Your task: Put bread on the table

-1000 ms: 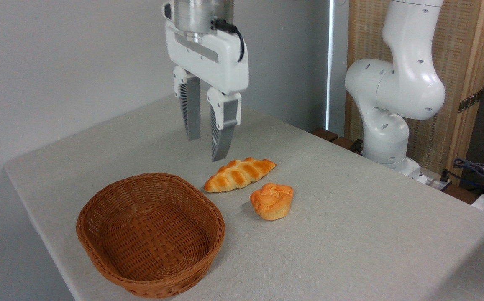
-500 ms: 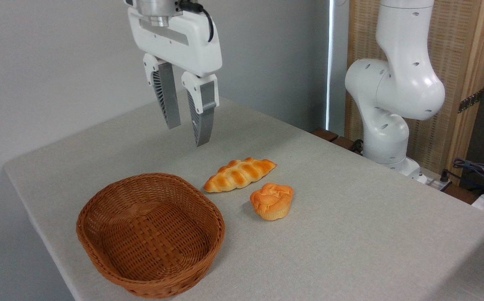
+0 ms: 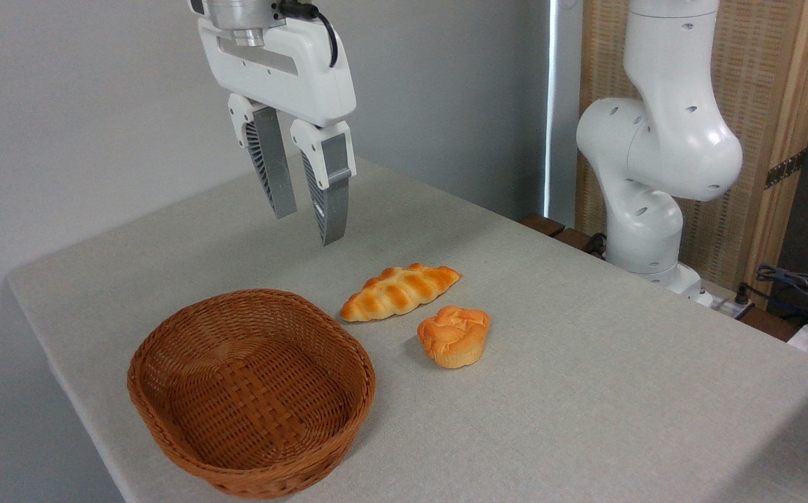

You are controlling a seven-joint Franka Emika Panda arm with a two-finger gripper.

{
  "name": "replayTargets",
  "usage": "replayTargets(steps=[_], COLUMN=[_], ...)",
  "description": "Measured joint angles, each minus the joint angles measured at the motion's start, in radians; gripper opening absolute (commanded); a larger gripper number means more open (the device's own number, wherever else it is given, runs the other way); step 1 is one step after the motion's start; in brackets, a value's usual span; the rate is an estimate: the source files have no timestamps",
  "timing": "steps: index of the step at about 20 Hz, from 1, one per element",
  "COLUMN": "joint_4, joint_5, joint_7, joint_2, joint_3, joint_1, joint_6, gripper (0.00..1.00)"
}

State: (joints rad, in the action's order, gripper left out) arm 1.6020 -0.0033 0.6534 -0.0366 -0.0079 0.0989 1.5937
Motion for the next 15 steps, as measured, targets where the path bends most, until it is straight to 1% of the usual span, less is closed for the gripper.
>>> replayTargets(steps=[12,15], joint_4=[0.000,0.000], joint_5=[0.005,0.005], joint_7=[0.000,0.000], joint_2=[0.008,0.008], joint_3=[0.005,0.005], joint_1=[0.000,0.000], joint_6=[-0.001,-0.018], gripper=[1.00,1.00])
